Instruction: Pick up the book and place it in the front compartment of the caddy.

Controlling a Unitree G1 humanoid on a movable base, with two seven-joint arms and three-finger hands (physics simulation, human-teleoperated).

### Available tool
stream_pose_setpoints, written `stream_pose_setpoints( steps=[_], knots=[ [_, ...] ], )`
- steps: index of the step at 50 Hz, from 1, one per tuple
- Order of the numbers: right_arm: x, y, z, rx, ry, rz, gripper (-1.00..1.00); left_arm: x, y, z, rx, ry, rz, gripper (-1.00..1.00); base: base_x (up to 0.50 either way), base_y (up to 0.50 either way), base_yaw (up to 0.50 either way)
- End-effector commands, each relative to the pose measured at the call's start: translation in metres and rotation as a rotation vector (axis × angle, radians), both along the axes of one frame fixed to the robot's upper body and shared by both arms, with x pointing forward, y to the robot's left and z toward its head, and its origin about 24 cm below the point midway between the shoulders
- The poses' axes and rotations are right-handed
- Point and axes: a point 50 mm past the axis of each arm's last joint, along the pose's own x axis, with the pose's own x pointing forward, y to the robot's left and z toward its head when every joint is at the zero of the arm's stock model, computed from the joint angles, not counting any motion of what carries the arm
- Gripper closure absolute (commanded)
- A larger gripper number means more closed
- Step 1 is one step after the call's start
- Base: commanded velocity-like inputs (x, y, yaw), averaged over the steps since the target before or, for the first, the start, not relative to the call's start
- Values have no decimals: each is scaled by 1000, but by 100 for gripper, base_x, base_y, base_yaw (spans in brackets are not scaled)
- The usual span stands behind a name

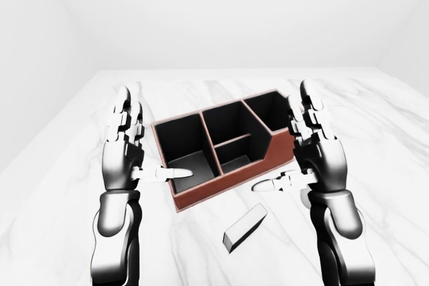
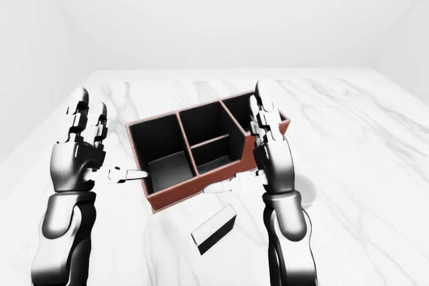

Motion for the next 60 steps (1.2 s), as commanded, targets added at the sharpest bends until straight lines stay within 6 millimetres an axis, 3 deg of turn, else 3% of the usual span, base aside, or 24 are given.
stream_pose_setpoints(
  steps=[1, 35, 60],
  knots=[
    [0, 0, 2, -8, -12, -11, -100, -1, 0, 2, 1, -8, 0, -100, 0, 0, 0],
    [-10, 6, 25, -206, -132, -44, -100, 0, 1, 2, -2, -8, 2, -100, 0, 0, 0],
    [-22, 20, 51, -502, -274, -60, -100, 0, -2, -2, 4, 8, -4, -100, 0, 0, 0]
  ],
)
